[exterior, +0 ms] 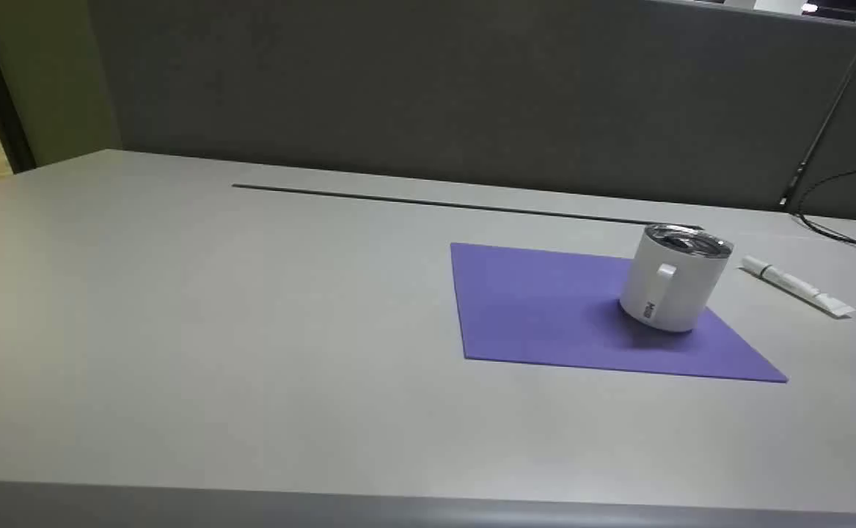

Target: Open the sliding lid on the travel mug

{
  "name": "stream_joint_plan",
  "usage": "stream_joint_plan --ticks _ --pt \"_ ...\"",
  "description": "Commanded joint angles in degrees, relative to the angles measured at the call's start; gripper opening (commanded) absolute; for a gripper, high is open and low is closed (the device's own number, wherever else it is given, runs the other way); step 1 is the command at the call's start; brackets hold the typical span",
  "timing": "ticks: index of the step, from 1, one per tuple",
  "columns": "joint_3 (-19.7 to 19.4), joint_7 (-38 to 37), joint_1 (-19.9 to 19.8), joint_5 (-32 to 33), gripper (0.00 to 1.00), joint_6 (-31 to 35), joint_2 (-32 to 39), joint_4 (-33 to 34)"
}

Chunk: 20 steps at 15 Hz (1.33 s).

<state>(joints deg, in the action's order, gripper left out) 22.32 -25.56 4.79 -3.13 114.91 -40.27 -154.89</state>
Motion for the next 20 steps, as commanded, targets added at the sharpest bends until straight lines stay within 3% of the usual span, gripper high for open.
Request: stream_joint_plan --ticks 1,9,15,18,20 --pt "-1.1 -0.7 1.2 0.9 1.00 -0.1 0.3 0.1" --pt "-1.1 -0.7 1.2 0.9 1.00 -0.1 0.3 0.1" --pt "-14.7 15.2 -7.1 10.4 1.00 13.7 8.5 1.8" --pt "-22.0 24.7 -10.1 12.9 1.00 21.6 18.3 5.4" --pt "-25.3 30.8 -10.7 12.9 1.00 23.5 24.6 9.2"
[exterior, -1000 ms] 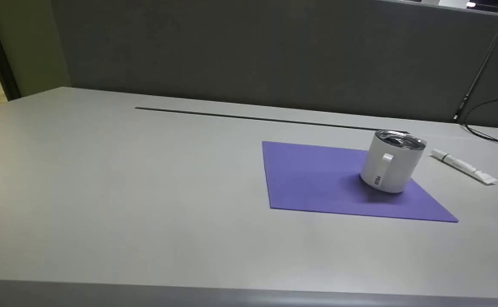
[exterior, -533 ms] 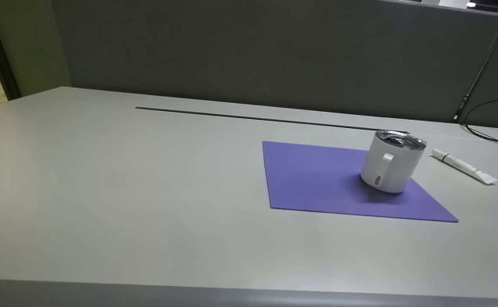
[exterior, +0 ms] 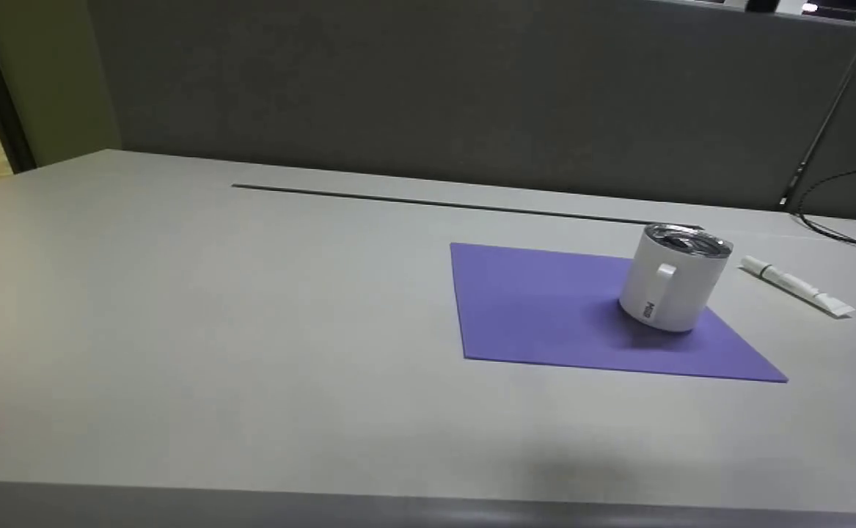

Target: Open the sliding lid on the travel mug

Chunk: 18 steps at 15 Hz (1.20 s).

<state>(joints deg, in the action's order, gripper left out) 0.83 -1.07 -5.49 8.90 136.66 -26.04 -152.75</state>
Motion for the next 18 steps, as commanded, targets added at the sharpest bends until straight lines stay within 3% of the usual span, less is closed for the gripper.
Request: stream_joint_plan --ticks 1,2,3,6,13,16,17,18 --pt "-4.9 8.5 -0.4 0.7 1.00 1.8 13.1 9.0" --pt "-4.7 5.7 -1.3 0.6 1.00 -1.0 16.0 12.1" --pt "-4.8 6.5 -0.5 0.3 1.00 1.9 9.5 5.4" --pt "-5.3 6.5 -0.9 0.2 1.00 1.1 15.8 10.4" --pt "-5.2 6.5 -0.9 0.2 1.00 0.6 16.4 11.1" --pt "-5.1 7.0 0.1 -2.7 1.00 2.7 22.3 14.1" --pt "-4.9 7.1 0.6 -4.0 0.75 4.2 24.1 14.7" --pt "-4.5 6.6 1.0 -4.5 0.74 5.3 25.7 15.1"
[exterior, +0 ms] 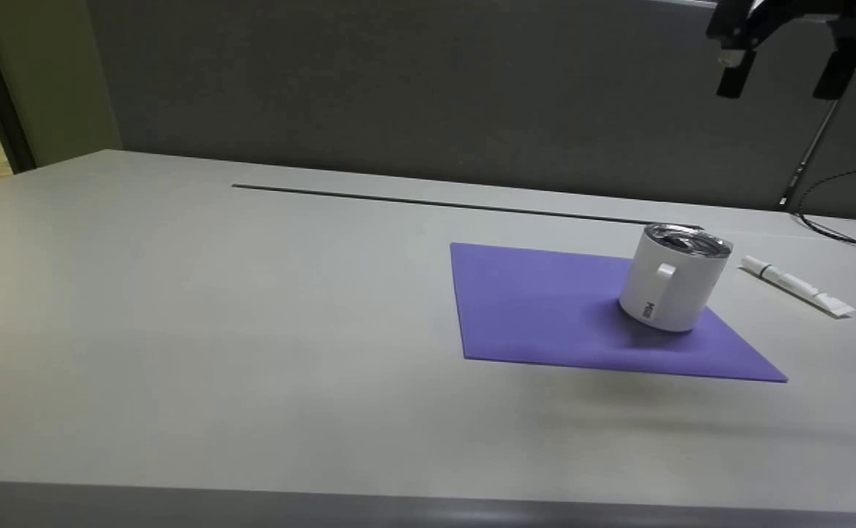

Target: Open the sliding lid on the travel mug

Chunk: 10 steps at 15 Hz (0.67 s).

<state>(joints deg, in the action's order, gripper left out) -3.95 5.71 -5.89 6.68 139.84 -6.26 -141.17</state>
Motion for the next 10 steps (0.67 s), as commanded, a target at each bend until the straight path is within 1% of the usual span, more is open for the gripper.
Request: stream_joint_plan --ticks 1,3,4,6,8,10 --pt "0.6 0.0 1.9 -3.3 0.67 2.9 7.4 3.9" --pt "1.4 -2.1 2.5 -1.3 0.51 5.0 10.3 4.3" --pt "1.6 -2.5 2.9 -0.6 0.45 5.5 11.4 4.4" --pt "1.7 -3.6 3.8 1.7 0.31 8.7 13.3 3.7" --pt "1.7 -3.9 4.4 2.8 0.18 10.7 15.2 3.4" --pt "1.6 -3.4 4.8 3.0 0.05 11.1 16.7 3.5"
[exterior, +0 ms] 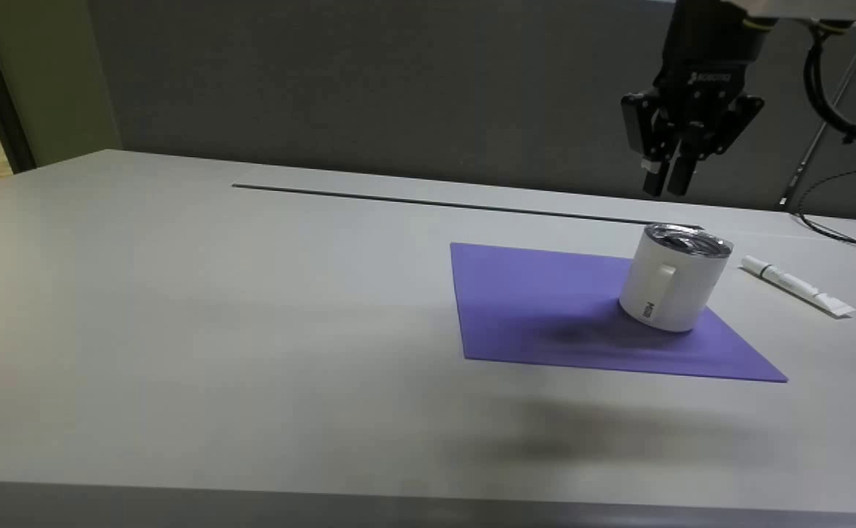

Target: Open the sliding lid on the travel mug

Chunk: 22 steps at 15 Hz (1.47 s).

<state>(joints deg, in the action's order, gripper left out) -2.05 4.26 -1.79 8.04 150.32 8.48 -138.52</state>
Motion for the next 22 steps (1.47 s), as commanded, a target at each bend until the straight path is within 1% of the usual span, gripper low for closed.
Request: stream_joint_plan --ticks 1,11,16,18,22 --pt "-0.4 -1.8 0.7 1.5 0.01 0.8 2.6 0.8" --pt "-2.0 -2.2 0.6 2.2 0.00 1.7 5.5 1.1" --pt "-1.3 -0.4 -0.6 -1.5 0.00 6.0 6.2 0.6" --pt "-1.5 -0.5 -0.6 -1.8 0.00 7.1 6.8 0.6" --pt "-2.5 -2.0 0.1 -0.5 0.00 4.7 7.1 1.2"
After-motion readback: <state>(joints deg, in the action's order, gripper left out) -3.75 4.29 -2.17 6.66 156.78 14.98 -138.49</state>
